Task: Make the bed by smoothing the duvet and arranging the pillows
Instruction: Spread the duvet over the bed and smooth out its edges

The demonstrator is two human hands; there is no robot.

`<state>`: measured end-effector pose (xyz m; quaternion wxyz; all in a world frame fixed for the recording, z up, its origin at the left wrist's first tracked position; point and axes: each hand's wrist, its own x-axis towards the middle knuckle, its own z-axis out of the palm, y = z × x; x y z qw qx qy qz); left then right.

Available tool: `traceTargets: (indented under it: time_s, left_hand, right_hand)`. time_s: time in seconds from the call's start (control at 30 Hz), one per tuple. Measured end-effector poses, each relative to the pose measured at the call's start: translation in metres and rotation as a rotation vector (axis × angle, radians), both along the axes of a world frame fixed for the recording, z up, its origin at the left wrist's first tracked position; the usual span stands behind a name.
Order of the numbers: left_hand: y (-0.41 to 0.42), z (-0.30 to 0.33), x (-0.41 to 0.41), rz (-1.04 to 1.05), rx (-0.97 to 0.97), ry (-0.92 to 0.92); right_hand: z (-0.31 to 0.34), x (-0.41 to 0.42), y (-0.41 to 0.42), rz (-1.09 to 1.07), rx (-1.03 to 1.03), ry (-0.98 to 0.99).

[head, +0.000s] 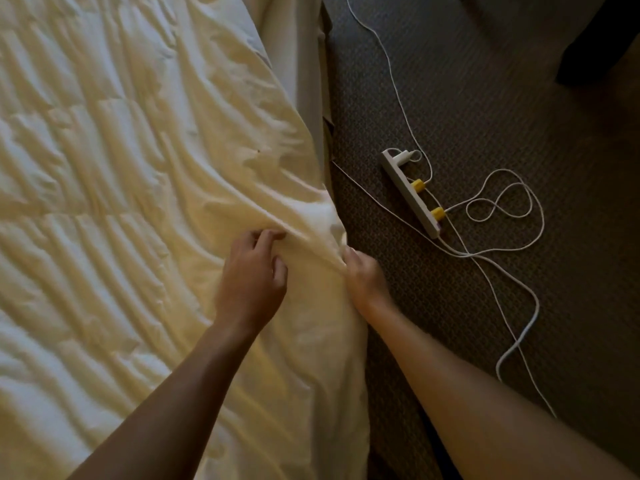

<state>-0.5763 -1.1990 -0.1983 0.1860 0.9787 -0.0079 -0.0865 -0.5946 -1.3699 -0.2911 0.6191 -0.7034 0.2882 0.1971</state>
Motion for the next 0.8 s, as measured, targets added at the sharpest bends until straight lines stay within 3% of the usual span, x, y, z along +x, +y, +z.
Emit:
traceTargets:
  time_s: [0.13, 0.27, 0.33, 0.5, 0.6, 0.8]
  left_hand:
    - [-0.011, 0.002, 0.017, -0.075, 0.047, -0.006]
    - [-0.01, -0.003, 0.035, -0.083, 0.098, 0.006]
    - [-0.006, -0.003, 0.041, -0.088, 0.115, 0.018]
    - [-0.001, -0.002, 0.066, -0.067, 0.088, 0.058]
    - [-0.004, 0.001, 0.084, -0.015, 0.05, 0.061]
    - [-0.007, 0.007, 0.131, 0.041, 0.017, -0.015]
  right_hand:
    - [-0.011, 0.01, -0.024, -0.153, -0.205, -0.023]
    - [-0.024, 0.009, -0.033, -0.078, -0.29, -0.07]
    - [-0.038, 0.007, -0.037, -0.024, -0.335, 0.025]
    - [-0.038, 0.034, -0.041, 0.239, -0.162, 0.292]
    - [-0.025, 0.068, -0.052, 0.166, -0.076, 0.361]
    - [0.02, 0.174, -0.039, 0.077, -0.016, 0.14]
